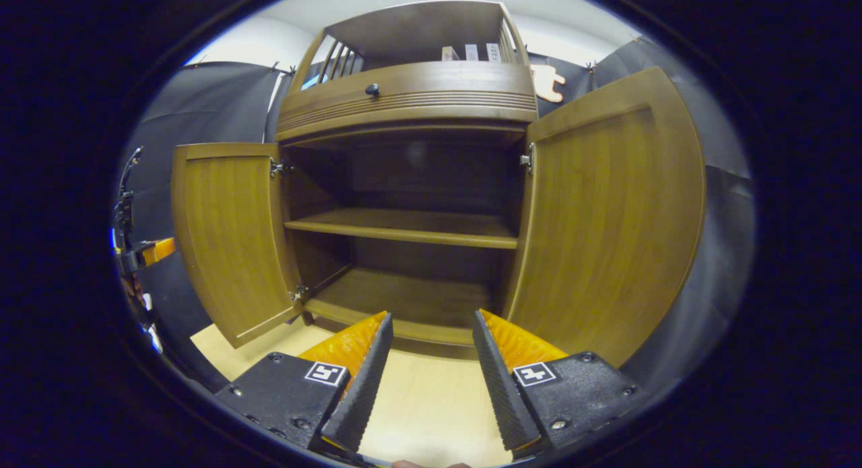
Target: Open the right door of the double-door shoe cabinet with the right hand, and open the left door with the left hand.
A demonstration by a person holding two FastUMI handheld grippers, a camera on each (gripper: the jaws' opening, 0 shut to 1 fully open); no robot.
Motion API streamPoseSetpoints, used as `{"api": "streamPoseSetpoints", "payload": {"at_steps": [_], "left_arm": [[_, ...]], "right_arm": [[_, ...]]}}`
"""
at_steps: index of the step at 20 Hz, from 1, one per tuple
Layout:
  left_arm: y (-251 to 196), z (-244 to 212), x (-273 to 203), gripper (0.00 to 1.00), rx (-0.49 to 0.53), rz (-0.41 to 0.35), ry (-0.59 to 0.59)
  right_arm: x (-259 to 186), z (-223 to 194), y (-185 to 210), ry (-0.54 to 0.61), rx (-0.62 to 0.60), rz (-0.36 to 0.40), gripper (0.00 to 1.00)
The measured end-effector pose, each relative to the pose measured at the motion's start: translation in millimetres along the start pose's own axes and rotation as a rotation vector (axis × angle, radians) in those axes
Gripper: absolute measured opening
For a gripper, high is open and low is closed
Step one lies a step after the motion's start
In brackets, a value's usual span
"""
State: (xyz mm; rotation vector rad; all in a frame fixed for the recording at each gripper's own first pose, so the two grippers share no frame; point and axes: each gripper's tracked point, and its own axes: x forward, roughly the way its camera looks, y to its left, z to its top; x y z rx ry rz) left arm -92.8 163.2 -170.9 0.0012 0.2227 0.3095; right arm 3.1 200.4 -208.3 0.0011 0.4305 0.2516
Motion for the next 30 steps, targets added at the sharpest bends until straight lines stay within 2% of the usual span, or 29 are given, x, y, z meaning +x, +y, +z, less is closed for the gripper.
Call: {"api": "streamPoseSetpoints", "payload": {"at_steps": [3,7,8,9,10,12,14,17,18,19,20,22,23,24,25,26,28,30], "left_arm": [[-18.0,29.8,-11.2,0.13,0.032,-0.001,-0.086],[-60.4,57.0,-23.2,0.13,0.073,-0.059,-0.136],[-75.1,59.4,-23.3,0.25,0.085,-0.092,-0.142],[-90.6,62.6,-26.0,0.25,0.094,-0.124,-0.155],[-102.7,69.9,-30.2,0.23,0.105,-0.150,-0.168],[-126.5,80.5,-36.5,0.36,0.117,-0.202,-0.199],[-152.9,87.6,-41.4,0.49,0.087,-0.261,-0.198],[-185.5,97.3,-46.8,0.63,0.043,-0.328,-0.191],[-196.3,101.0,-48.8,0.62,0.043,-0.344,-0.197],[-205.3,105.9,-50.6,0.80,0.045,-0.359,-0.202],[-212.1,107.8,-52.2,0.73,0.046,-0.374,-0.208],[-226.5,111.9,-57.3,0.89,0.043,-0.406,-0.211],[-233.6,112.6,-60.0,0.90,0.042,-0.424,-0.207],[-240.8,111.4,-62.3,0.94,0.041,-0.442,-0.200],[-245.5,111.5,-64.3,1.00,0.043,-0.448,-0.197],[-245.4,114.6,-65.7,1.00,0.045,-0.442,-0.205],[-246.0,119.6,-66.4,0.89,0.048,-0.427,-0.217],[-243.9,122.7,-66.3,0.89,0.038,-0.414,-0.225]], "right_arm": [[-8.5,19.2,-5.4,-0.047,0.004,-0.017,0.76],[-19.7,48.9,-14.2,-0.117,0.031,-0.040,0.80],[-23.0,56.7,-13.9,-0.132,0.038,-0.037,0.81],[-26.4,64.7,-16.2,-0.147,0.041,-0.044,0.81],[-29.5,72.0,-20.4,-0.161,0.041,-0.055,0.84],[-34.6,85.5,-30.3,-0.190,0.039,-0.089,0.86],[-41.0,98.7,-38.0,-0.216,0.042,-0.116,0.86],[-51.9,114.7,-45.5,-0.257,0.028,-0.142,0.86],[-55.1,117.9,-48.8,-0.268,0.019,-0.157,0.86],[-58.3,123.0,-52.2,-0.282,0.011,-0.165,0.86],[-61.6,128.7,-54.7,-0.296,0.003,-0.172,0.86],[-65.9,135.6,-59.3,-0.316,-0.011,-0.186,0.86],[-66.7,137.7,-61.3,-0.320,-0.017,-0.192,0.89],[-68.3,138.6,-62.1,-0.322,-0.019,-0.193,0.87],[-69.2,139.5,-63.3,-0.322,-0.021,-0.193,0.87],[-68.6,140.3,-64.8,-0.323,-0.020,-0.190,0.87],[-70.4,143.1,-68.3,-0.328,-0.017,-0.188,0.89],[-72.6,146.4,-72.8,-0.338,-0.014,-0.192,0.89]]}}
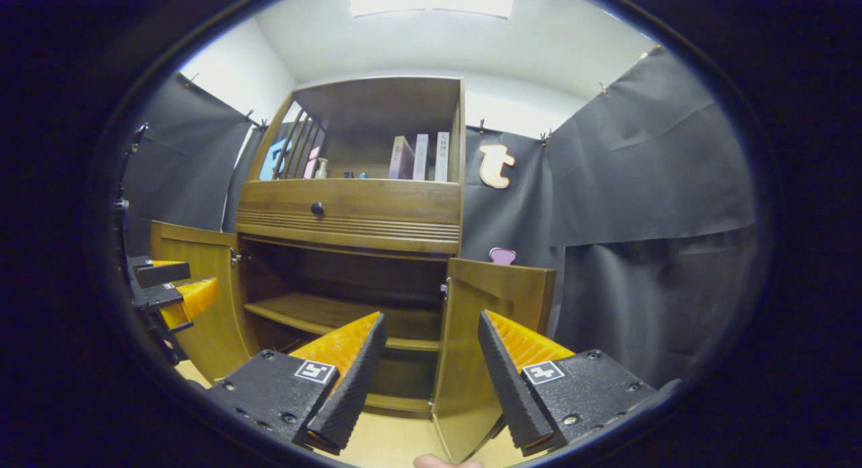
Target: Open the right door of the double-door shoe cabinet with the right hand, and open the left door with the left hand.
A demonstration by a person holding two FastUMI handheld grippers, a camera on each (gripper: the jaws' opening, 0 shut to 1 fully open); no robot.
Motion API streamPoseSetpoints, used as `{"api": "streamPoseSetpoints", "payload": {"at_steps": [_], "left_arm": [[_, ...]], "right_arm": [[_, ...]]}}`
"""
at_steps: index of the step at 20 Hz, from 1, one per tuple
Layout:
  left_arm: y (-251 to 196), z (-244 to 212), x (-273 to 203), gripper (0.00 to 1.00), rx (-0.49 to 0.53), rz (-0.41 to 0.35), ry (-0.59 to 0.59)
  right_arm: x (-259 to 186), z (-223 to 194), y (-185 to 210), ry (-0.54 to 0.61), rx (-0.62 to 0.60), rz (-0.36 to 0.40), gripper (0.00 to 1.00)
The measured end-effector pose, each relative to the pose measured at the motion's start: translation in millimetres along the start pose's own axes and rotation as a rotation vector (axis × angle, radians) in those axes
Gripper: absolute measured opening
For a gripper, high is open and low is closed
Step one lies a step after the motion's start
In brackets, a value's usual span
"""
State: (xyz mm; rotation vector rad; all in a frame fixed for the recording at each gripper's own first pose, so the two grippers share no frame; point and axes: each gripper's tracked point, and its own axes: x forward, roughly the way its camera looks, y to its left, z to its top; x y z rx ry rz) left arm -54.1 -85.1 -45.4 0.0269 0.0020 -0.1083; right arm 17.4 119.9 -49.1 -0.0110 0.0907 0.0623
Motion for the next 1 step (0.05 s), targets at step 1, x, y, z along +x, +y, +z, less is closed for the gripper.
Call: {"api": "streamPoseSetpoints", "payload": {"at_steps": [1], "left_arm": [[1.0,1.0,-0.5,0.89,-0.003,0.009,-0.003]], "right_arm": [[0.2,1.4,-1.9,-0.004,0.002,-0.002,0.87]]}}
